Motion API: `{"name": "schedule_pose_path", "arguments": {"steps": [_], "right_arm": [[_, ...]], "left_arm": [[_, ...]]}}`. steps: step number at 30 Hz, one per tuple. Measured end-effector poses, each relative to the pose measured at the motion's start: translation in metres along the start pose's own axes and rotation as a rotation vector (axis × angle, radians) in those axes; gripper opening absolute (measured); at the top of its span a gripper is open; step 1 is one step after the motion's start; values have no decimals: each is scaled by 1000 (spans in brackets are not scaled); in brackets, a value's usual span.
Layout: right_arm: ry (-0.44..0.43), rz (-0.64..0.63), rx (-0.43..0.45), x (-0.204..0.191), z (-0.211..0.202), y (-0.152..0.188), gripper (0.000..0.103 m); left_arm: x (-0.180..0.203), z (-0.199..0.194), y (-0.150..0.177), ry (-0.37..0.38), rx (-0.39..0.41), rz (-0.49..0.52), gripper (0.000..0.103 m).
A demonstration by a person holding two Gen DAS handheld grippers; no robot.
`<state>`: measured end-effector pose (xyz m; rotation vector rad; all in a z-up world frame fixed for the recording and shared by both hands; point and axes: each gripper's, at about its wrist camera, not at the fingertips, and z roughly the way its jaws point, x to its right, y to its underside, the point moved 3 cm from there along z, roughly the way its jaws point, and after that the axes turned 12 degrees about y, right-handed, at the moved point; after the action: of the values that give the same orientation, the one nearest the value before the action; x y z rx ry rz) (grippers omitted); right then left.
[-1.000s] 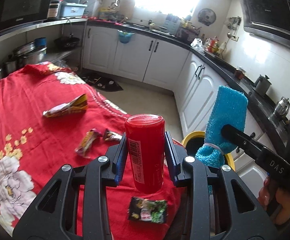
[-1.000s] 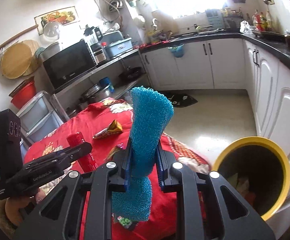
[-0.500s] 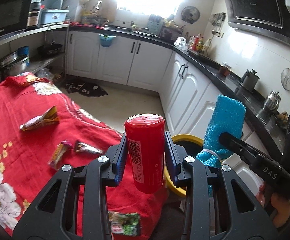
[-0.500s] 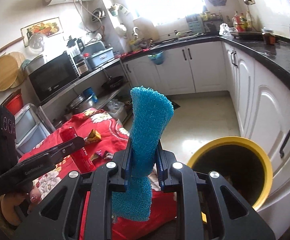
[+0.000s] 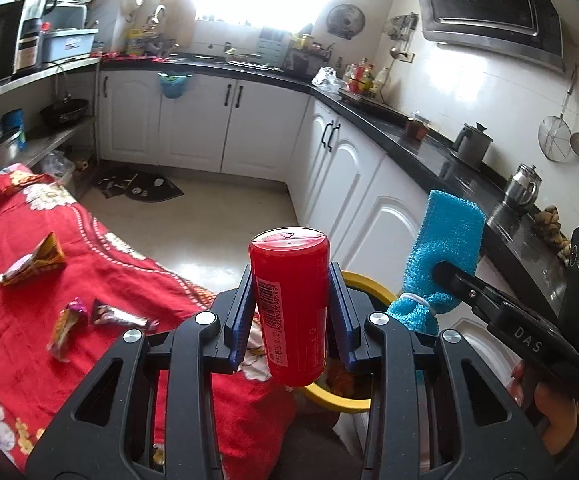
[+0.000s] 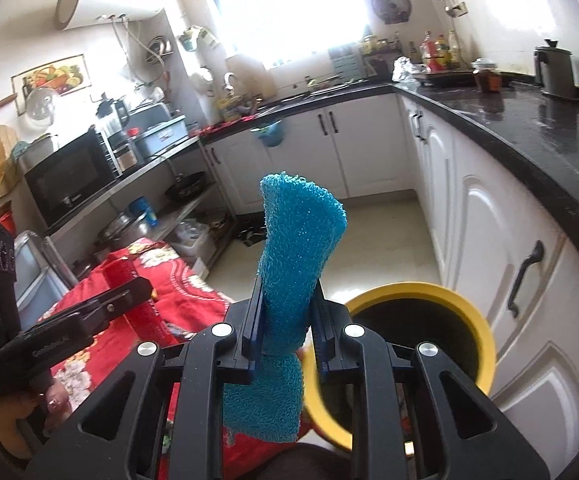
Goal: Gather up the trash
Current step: 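Carry the red can and blue scrubber over the yellow-rimmed bin with both tools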
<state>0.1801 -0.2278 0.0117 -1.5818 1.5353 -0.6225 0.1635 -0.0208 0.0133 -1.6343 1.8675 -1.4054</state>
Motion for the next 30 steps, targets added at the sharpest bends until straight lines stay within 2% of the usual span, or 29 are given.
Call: {"name": "schedule_pose_path", "arguments": {"steps": [12, 30], "right_arm": [[134, 29, 31, 47, 1, 4, 20], [242, 39, 1, 78, 26, 24, 20]], "left_arm": [[22, 38, -3, 58, -30, 25, 28], [41, 96, 2, 96, -95, 50, 28]]}}
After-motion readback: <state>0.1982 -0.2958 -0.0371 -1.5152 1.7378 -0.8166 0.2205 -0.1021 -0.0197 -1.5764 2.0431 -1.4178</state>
